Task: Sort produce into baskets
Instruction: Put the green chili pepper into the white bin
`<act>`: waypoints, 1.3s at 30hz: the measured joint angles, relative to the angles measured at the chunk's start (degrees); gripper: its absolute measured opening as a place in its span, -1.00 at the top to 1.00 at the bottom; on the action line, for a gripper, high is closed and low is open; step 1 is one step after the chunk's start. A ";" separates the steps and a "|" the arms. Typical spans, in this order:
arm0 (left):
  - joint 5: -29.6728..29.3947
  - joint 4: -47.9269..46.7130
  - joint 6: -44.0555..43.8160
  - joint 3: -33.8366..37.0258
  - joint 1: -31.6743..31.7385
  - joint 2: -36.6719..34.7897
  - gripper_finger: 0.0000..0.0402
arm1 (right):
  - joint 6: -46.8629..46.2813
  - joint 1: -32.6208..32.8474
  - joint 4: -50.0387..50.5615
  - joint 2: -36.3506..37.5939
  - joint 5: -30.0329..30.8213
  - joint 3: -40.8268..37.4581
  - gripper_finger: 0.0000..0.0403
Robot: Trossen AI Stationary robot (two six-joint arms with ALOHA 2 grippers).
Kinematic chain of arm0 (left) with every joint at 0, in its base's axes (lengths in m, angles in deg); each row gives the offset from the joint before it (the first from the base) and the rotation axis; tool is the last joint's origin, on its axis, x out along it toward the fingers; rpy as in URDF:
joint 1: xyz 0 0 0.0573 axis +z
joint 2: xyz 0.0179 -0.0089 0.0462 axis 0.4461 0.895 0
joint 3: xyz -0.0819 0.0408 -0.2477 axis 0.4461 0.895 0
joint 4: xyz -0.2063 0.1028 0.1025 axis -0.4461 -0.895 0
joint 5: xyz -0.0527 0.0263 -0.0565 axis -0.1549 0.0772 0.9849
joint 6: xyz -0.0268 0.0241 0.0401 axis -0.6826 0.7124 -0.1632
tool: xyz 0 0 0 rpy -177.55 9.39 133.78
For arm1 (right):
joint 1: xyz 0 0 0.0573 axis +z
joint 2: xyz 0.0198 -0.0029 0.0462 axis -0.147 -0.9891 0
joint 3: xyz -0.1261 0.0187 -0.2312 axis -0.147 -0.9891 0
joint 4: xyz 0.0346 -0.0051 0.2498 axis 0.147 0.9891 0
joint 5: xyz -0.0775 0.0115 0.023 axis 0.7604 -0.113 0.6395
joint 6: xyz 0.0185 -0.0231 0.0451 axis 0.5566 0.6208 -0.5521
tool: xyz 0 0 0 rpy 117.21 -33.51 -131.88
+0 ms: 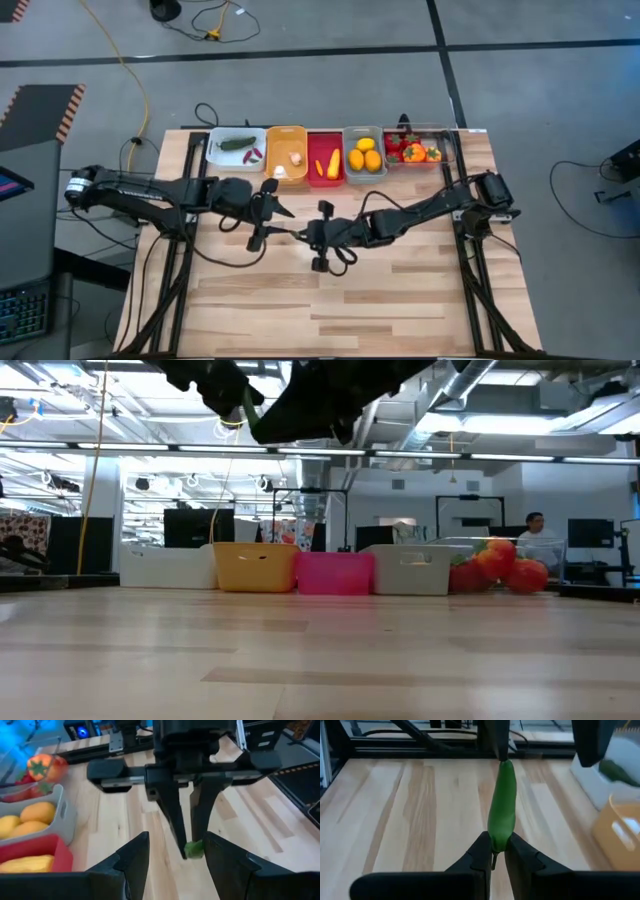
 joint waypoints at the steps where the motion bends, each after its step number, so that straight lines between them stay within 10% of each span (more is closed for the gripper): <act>1: -0.57 0.23 -0.02 0.00 -0.36 -0.03 0.13 | 1.06 -0.05 -0.85 0.00 -0.04 -0.03 0.64; 39: -0.48 1.46 -6.95 0.00 -2.15 0.03 0.38 | -3.39 -0.84 3.63 0.09 1.88 0.05 0.64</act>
